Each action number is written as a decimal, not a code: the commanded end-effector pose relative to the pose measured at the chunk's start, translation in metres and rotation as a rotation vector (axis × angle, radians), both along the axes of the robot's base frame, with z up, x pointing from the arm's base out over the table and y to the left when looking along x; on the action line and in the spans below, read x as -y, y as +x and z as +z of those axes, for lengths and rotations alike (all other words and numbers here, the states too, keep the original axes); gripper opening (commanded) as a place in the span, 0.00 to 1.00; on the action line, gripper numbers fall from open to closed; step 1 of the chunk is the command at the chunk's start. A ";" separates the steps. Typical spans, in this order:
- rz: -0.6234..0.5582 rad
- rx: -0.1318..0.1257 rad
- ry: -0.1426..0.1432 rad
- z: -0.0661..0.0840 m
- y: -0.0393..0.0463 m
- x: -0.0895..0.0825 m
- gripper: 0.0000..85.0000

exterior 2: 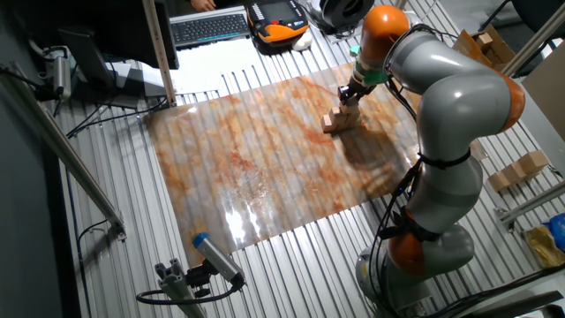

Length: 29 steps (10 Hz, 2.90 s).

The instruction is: Stack the blocks into a pyramid shape

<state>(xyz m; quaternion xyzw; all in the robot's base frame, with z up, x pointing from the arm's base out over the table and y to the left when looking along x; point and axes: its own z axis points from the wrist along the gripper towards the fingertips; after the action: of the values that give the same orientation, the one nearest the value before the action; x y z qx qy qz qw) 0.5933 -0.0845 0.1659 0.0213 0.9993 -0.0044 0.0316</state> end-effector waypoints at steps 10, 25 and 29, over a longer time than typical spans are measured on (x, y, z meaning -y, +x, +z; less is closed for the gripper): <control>-0.034 0.005 0.012 -0.005 0.0010 0.002 0.00; -0.039 0.012 0.010 -0.008 -0.0006 0.000 0.00; -0.030 0.005 0.017 -0.009 -0.0006 -0.001 0.00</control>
<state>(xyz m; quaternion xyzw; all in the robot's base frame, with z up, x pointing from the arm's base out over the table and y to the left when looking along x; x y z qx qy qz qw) 0.5928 -0.0838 0.1570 0.0361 0.9988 0.0035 0.0337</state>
